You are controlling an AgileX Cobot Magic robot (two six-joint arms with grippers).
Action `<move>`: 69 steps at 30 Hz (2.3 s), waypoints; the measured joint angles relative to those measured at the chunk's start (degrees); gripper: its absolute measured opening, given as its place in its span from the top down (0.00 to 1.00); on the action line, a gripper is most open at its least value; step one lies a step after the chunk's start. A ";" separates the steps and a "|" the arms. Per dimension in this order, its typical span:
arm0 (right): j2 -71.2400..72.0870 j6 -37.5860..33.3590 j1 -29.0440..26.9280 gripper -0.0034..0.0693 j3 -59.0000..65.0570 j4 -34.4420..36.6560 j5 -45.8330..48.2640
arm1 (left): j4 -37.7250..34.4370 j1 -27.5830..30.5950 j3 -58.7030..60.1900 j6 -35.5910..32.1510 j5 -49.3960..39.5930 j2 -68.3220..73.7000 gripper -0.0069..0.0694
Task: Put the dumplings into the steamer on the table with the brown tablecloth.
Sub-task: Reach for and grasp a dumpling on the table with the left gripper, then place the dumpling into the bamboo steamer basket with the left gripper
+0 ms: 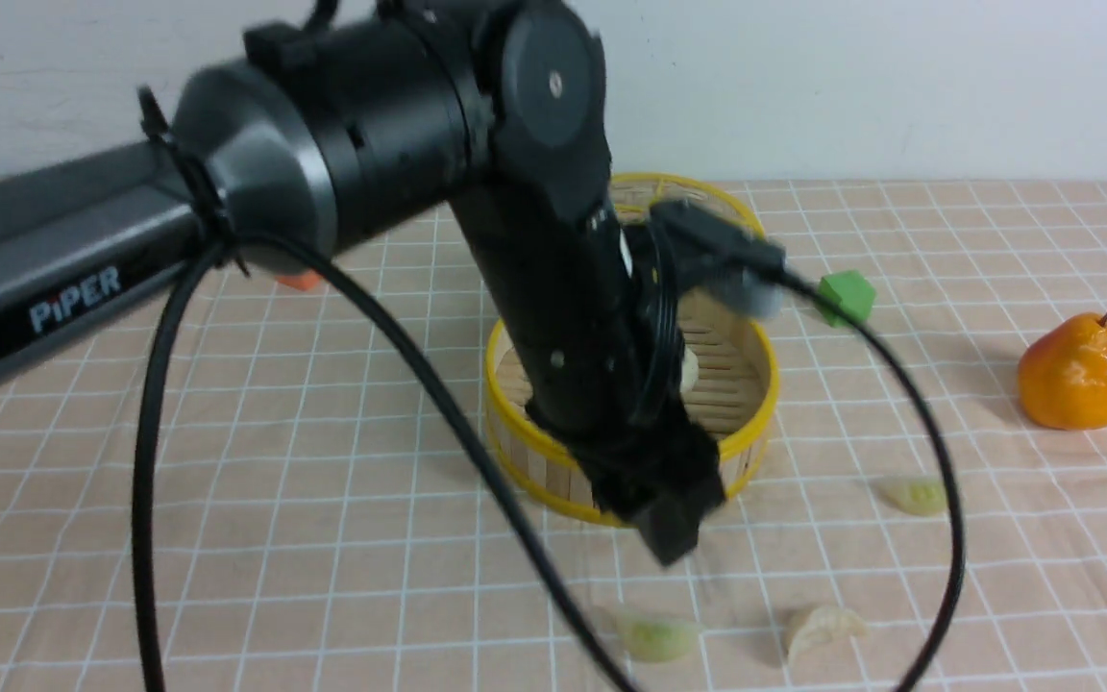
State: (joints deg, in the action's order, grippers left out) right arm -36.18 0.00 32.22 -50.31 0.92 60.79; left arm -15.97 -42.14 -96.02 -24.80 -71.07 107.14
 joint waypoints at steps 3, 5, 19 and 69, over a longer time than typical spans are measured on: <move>0.00 0.00 0.00 0.85 0.00 0.00 0.25 | 0.72 -3.31 4.90 -8.52 1.91 0.33 0.38; 0.00 0.00 0.00 0.85 0.00 0.04 0.78 | 2.63 -4.95 6.05 -10.96 4.42 0.68 0.39; 0.06 0.00 0.00 0.84 0.00 -0.01 3.42 | 10.29 -6.04 6.34 -12.87 18.89 9.55 0.39; -4.93 0.00 0.00 0.81 3.08 1.52 -1.10 | 20.30 12.33 -17.76 45.50 24.97 20.73 0.65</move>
State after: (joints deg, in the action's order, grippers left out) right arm -41.11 0.00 32.22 -47.23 2.43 59.68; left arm 4.33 -29.81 -113.78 20.71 -46.10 127.87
